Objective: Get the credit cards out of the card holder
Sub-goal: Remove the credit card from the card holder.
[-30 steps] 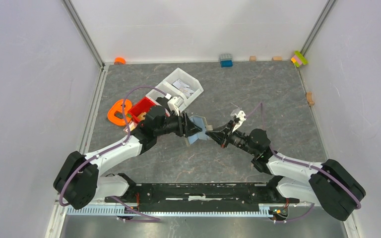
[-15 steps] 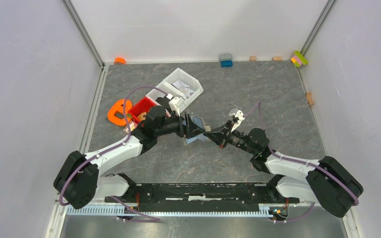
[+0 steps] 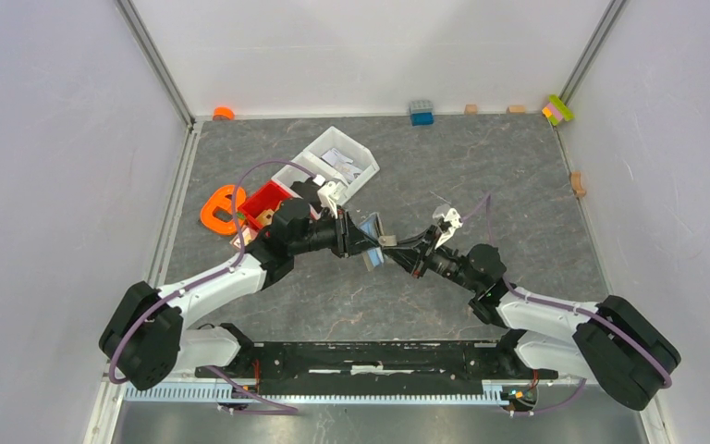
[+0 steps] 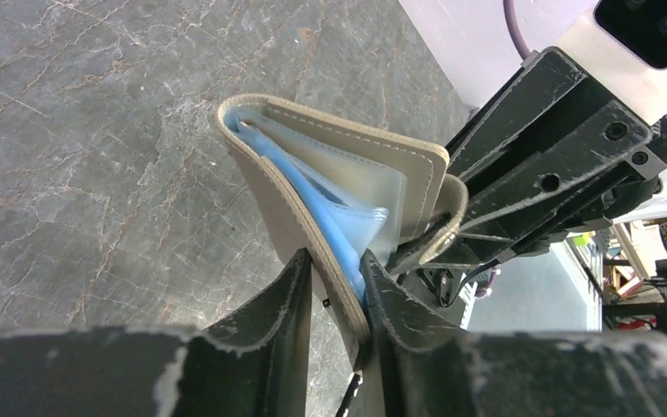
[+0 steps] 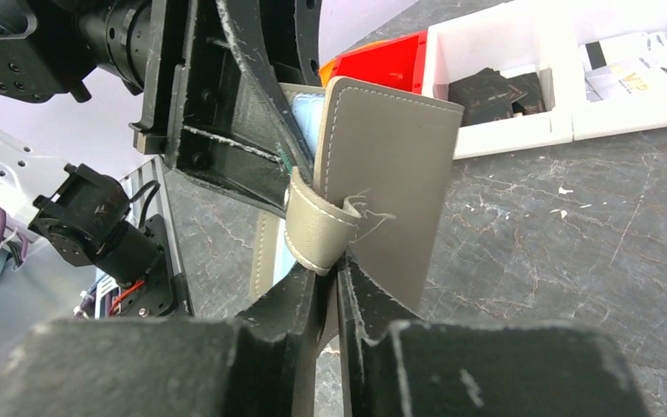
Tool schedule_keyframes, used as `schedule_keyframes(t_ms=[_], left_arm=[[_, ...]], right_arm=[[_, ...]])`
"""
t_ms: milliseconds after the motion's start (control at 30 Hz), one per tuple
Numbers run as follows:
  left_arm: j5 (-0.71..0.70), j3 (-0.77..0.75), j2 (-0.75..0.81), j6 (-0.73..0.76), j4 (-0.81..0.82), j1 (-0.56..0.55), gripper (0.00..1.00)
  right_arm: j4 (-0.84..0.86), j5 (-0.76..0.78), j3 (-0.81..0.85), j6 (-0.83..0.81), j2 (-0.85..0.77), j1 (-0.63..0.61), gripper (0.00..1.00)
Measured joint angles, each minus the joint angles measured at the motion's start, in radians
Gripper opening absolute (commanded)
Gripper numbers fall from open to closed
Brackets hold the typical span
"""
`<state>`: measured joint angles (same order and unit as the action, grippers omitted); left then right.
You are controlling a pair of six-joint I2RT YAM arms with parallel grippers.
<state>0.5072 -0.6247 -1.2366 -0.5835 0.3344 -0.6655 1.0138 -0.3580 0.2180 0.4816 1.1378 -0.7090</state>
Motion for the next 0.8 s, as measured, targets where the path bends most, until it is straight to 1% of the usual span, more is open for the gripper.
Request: schedule_keyframes(t_ms=[67, 200, 267, 300, 433, 500, 567, 667, 800], left_arm=[[-0.005, 0.000, 0.003, 0.001, -0.002, 0.000, 0.24], [-0.015, 0.000, 0.005, 0.001, -0.003, 0.000, 0.24], [-0.019, 0.000, 0.005, 0.001, -0.004, -0.001, 0.24], [-0.024, 0.000, 0.005, 0.001, -0.005, -0.002, 0.23], [-0.034, 0.000, 0.005, 0.002, -0.011, -0.003, 0.22], [-0.035, 0.000, 0.005, 0.002, -0.011, -0.003, 0.22], [-0.034, 0.000, 0.005, 0.002, -0.012, -0.004, 0.22], [-0.034, -0.001, 0.005, 0.002, -0.012, -0.005, 0.21], [-0.033, -0.001, 0.005, 0.002, -0.012, -0.005, 0.21]], right_arm=[[0.001, 0.000, -0.002, 0.000, -0.008, -0.001, 0.31], [0.007, -0.002, -0.002, 0.000, -0.014, -0.010, 0.32], [-0.011, 0.011, -0.002, -0.001, -0.019, -0.011, 0.36], [-0.028, 0.024, 0.000, -0.005, -0.024, -0.011, 0.40], [-0.098, 0.075, 0.011, -0.019, -0.036, -0.013, 0.69], [-0.124, 0.093, 0.012, -0.024, -0.040, -0.013, 0.78], [-0.142, 0.104, 0.012, -0.035, -0.043, -0.013, 0.84], [-0.161, 0.109, 0.012, -0.042, -0.045, -0.013, 0.84], [-0.201, 0.128, 0.025, -0.047, -0.043, -0.014, 0.67]])
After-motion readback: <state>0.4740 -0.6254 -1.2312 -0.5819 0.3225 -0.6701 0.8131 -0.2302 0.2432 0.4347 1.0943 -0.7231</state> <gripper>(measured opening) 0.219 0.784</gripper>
